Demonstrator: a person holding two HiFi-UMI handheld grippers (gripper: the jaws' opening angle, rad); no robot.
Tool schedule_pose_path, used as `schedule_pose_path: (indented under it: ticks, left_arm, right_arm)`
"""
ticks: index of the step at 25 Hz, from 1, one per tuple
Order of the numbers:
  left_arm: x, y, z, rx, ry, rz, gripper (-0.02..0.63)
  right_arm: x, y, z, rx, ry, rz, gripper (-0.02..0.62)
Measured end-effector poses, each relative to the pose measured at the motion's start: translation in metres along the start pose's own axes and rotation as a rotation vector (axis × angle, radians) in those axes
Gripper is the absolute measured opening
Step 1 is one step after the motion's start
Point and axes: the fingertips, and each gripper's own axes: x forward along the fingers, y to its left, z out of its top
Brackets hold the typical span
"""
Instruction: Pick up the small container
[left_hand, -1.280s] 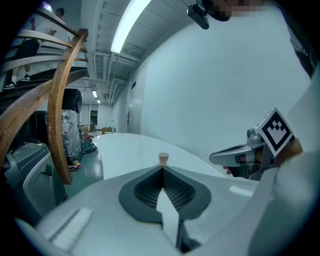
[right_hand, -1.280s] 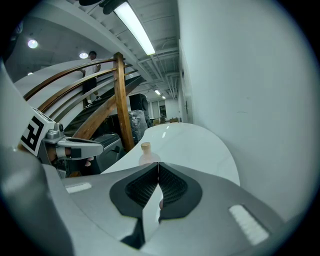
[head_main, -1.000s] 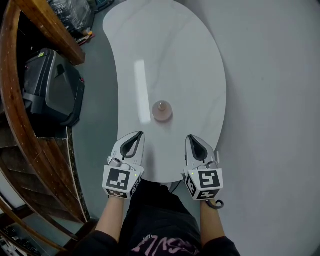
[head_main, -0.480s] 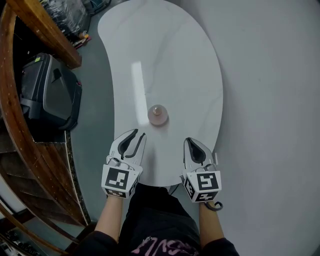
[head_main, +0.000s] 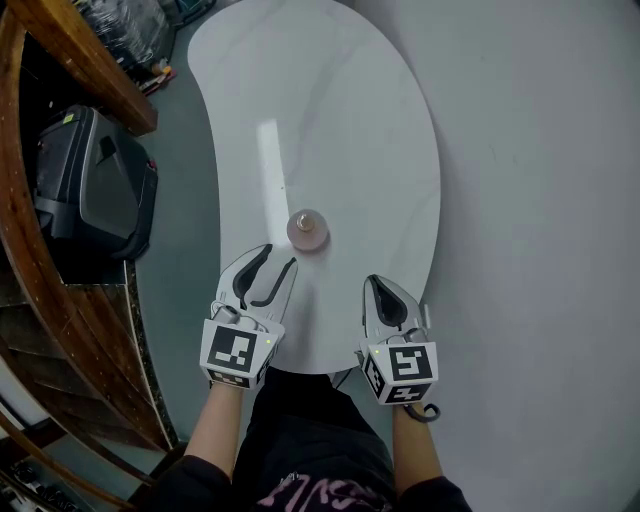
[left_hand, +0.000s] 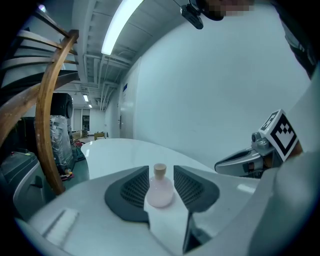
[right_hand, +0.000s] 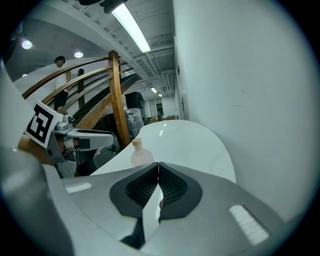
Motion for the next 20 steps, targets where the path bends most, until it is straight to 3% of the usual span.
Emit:
schedule_pose_path:
  ticks: [20]
  left_arm:
    - [0.035,-0.001,0.005,-0.007,-0.006,-0.047,0.178]
  right_arm:
    - [0.003,-0.008,-0.001,0.015,0.004,-0.034,0.012]
